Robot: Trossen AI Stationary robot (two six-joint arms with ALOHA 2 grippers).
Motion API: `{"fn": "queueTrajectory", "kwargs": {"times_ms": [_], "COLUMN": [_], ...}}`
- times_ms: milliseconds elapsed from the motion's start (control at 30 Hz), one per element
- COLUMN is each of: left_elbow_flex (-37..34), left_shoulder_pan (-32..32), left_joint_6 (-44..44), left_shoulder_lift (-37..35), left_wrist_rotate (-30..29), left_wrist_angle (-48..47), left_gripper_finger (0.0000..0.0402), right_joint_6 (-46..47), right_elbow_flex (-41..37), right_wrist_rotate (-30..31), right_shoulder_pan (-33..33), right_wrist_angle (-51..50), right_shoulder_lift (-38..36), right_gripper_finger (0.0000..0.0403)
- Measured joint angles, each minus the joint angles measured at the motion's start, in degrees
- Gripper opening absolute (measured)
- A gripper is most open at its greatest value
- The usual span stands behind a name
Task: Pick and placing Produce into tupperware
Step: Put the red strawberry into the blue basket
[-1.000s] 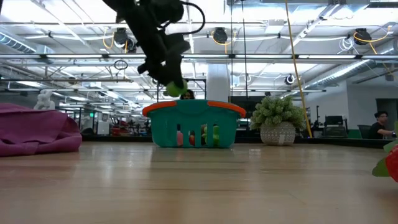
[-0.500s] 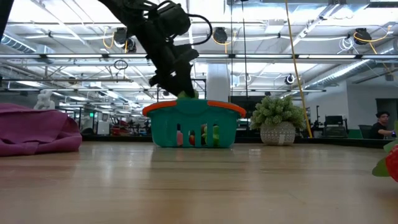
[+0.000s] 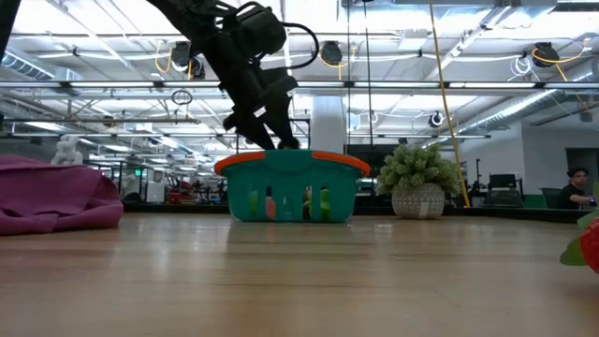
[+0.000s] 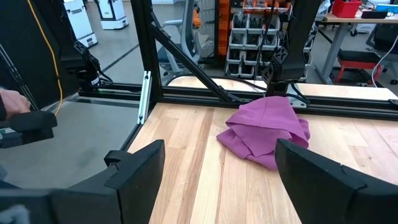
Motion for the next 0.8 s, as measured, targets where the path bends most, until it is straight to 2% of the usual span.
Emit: {"fn": "queueTrajectory", "kwargs": {"times_ms": [267, 567, 800], "left_elbow_flex": [0.0, 0.0, 0.0], "left_shoulder_pan": [-0.2, -0.2, -0.7], "left_joint_6": [0.4, 0.5, 0.1], "left_shoulder_lift": [0.0, -0.3, -3.7], "left_wrist_rotate": [-0.3, -0.6, -3.8], "left_wrist_angle": [-2.1, -7.6, -10.8], "left_gripper_finger": [0.0324, 0.0317, 0.0326], "right_joint_6": [0.1, 0.5, 0.5], "right_elbow_flex": [0.0, 0.0, 0.0], "right_wrist_rotate": [0.0, 0.0, 0.0], "right_shoulder_pan": [0.0, 0.0, 0.0], "right_wrist_angle": [-0.1, -1.1, -1.6], "right_shoulder_lift": [0.0, 0.0, 0.0], "right_gripper_finger": [0.0295, 0.0295, 0.0295]}}
